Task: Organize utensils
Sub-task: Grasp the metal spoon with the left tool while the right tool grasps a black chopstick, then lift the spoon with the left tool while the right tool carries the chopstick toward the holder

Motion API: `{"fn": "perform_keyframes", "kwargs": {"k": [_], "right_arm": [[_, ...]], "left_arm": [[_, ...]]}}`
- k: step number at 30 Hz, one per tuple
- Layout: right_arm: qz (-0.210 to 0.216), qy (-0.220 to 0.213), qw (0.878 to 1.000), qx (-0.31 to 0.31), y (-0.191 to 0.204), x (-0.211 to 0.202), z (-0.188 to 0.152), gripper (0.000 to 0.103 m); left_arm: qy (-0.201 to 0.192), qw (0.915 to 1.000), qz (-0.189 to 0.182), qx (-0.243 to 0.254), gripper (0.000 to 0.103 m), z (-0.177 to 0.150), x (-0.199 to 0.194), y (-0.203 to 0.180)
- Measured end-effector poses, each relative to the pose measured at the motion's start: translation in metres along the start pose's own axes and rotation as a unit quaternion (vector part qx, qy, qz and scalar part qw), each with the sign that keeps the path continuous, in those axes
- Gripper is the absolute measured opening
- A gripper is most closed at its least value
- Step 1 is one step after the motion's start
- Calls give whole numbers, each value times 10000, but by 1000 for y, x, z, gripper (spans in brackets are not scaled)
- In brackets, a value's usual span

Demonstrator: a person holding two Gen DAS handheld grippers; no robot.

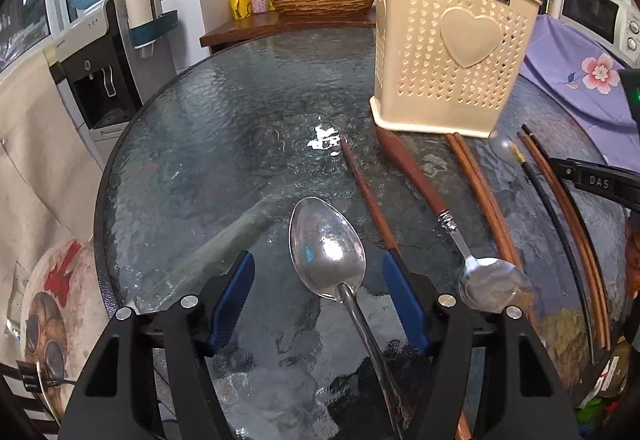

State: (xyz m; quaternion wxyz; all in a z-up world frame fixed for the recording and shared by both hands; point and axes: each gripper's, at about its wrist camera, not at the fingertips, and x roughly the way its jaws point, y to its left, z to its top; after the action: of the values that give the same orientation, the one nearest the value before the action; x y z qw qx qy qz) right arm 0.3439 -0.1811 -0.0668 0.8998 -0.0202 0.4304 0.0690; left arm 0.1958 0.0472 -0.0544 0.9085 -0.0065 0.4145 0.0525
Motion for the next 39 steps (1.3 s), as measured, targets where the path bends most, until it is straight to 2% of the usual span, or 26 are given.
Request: {"fn": "perform_keyframes", "kwargs": {"k": [4, 9, 13, 17, 20, 25, 27, 33, 39], "right_arm": [[29, -1, 10000, -38, 2, 0, -1, 32], [57, 19, 10000, -65, 2, 2, 1, 31], [68, 73, 9999, -80, 4, 4, 5, 31], [72, 135, 9998, -137, 6, 7, 10, 31], [82, 158, 9997, -158, 7, 10, 14, 28], [105, 178, 9996, -203, 10, 16, 23, 13], [115, 179, 9995, -220, 11, 18, 26, 11], [215, 153, 9995, -147, 7, 20, 26, 8], [503, 50, 9986, 149, -5, 18, 28, 8]], "left_arm": [[31, 10000, 15, -83, 63, 1, 3, 0], [50, 10000, 13, -50, 53, 7, 6, -5], [47, 10000, -60, 7, 50, 12, 9, -10], [48, 9999, -118, 55, 37, 14, 10, -10], [80, 9998, -160, 68, 37, 16, 11, -8], [108, 9996, -241, 52, 37, 18, 13, -5], [116, 9995, -290, 17, 37, 20, 14, -3], [67, 9992, -399, -6, 37, 24, 14, -3], [-130, 9986, -511, 55, 37, 31, 5, -6]]}}
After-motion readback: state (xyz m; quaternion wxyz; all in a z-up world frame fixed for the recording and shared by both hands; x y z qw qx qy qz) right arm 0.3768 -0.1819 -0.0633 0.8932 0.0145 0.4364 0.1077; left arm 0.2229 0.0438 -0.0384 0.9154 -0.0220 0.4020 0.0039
